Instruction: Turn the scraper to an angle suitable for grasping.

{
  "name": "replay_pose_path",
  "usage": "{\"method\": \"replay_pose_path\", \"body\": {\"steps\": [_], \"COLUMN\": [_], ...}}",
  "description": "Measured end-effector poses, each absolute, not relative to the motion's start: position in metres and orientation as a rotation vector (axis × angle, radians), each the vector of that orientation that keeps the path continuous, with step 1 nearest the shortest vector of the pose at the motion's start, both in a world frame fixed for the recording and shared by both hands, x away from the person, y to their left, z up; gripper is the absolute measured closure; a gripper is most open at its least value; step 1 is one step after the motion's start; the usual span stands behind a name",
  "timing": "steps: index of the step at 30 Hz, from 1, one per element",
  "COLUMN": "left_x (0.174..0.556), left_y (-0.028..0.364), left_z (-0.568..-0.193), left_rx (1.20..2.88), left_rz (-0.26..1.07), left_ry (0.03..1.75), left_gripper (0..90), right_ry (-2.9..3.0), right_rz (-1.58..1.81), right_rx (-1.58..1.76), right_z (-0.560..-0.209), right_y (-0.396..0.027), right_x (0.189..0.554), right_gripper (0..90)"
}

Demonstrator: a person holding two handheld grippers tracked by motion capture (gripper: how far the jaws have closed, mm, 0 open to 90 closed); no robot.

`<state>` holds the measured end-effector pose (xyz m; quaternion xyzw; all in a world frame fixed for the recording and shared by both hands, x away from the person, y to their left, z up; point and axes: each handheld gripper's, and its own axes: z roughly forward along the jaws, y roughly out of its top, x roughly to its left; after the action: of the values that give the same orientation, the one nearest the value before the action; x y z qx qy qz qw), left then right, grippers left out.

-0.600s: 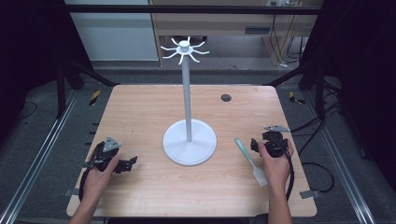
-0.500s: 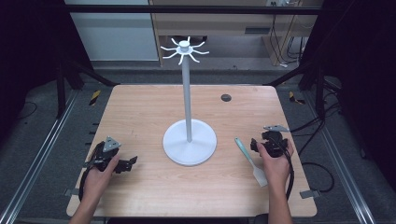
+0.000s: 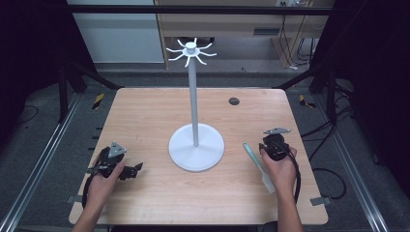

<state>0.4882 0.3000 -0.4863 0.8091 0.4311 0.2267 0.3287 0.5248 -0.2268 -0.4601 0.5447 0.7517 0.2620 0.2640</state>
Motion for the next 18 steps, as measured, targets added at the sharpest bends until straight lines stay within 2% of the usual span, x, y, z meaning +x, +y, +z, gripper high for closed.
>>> {"method": "replay_pose_path", "body": {"steps": [2, 3, 4, 5, 11, 18], "left_x": [0.488, 0.488, 0.488, 0.488, 0.488, 0.488], "left_y": [0.3, 0.3, 0.3, 0.3, 0.299, 0.297], "left_z": [-0.486, -0.486, -0.486, -0.487, -0.486, -0.487], "left_rx": [2.118, 2.118, 2.118, 2.12, 2.12, 2.116], "left_rz": [0.591, 0.591, 0.592, 0.593, 0.598, 0.603], "left_ry": [1.127, 1.127, 1.124, 1.123, 1.116, 1.113], "left_gripper": [3.4, 3.4, 3.4, 3.4, 3.6, 3.9], "right_ry": [2.067, 2.067, 2.086, 2.09, 2.146, 2.144], "right_rz": [0.697, 0.697, 0.708, 0.709, 0.691, 0.693], "right_rx": [1.485, 1.485, 1.491, 1.492, 1.486, 1.518], "right_z": [-0.463, -0.463, -0.466, -0.467, -0.477, -0.482], "right_y": [-0.22, -0.22, -0.216, -0.214, -0.204, -0.205], "right_x": [0.53, 0.53, 0.534, 0.536, 0.544, 0.546], "right_gripper": [80.9, 80.9, 86.2, 87.2, 89.5, 87.4]}}
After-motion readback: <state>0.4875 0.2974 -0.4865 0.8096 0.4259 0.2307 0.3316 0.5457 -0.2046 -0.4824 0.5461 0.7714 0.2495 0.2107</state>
